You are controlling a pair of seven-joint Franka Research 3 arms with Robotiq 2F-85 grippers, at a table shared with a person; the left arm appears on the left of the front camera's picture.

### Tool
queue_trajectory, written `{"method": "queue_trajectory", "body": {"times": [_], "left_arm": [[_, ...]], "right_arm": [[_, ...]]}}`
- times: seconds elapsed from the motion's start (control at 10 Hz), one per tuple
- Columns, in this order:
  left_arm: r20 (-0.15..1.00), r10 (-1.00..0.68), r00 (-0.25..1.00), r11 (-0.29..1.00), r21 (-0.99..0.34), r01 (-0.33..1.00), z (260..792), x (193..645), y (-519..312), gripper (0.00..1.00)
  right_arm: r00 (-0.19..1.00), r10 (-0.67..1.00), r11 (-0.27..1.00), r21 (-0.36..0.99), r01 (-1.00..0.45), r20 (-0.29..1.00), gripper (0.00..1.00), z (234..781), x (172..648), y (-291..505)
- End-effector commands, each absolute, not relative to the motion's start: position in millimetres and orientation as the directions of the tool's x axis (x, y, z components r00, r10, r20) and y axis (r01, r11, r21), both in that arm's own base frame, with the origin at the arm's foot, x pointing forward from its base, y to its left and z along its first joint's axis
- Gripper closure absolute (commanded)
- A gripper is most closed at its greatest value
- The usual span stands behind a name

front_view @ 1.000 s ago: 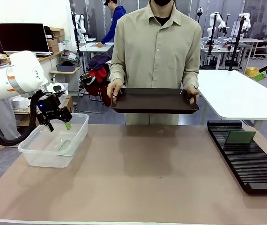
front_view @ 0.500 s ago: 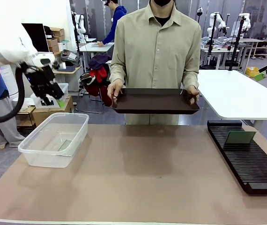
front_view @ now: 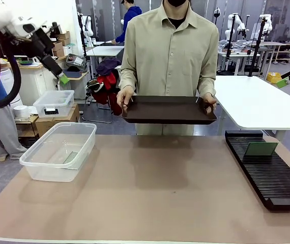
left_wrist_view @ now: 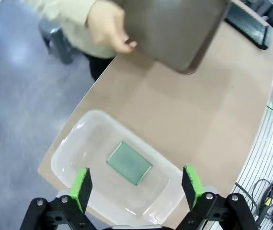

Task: Sort PCBs into racks and boxes based on the side picked up.
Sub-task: If the short side of the Blank PCB is picked up, insert it into the PCB Rack ; if the long side is picked up, place it in the Organizing box.

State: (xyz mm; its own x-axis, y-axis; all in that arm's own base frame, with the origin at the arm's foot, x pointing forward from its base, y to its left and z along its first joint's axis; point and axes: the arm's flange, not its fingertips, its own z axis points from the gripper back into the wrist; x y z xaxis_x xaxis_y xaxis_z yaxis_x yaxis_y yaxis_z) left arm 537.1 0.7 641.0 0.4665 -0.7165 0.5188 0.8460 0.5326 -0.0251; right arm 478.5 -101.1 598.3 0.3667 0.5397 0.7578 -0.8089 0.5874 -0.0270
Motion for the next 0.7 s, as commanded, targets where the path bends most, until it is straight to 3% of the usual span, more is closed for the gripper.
{"method": "queue_trajectory", "body": {"times": [0.0, 0.3, 0.6], "left_arm": [[0.578, -0.717, 0.390, 0.444, -0.053, 0.894, 645.7, 532.5, 2.5, 0.00], [0.642, -0.656, 0.397, 0.449, -0.092, 0.889, 659.2, 520.9, -1.2, 0.00], [0.596, -0.708, 0.378, 0.449, -0.033, 0.893, 659.2, 528.5, -5.6, 0.00]], "right_arm": [[0.369, 0.542, 0.588, -0.026, -0.808, 0.755, 0.00, 597.4, 480.4, -99.3], [0.369, 0.542, 0.588, -0.026, -0.808, 0.755, 0.00, 597.4, 480.4, -99.3], [0.369, 0.542, 0.588, -0.026, -0.808, 0.755, 0.00, 597.4, 480.4, -99.3]]}}
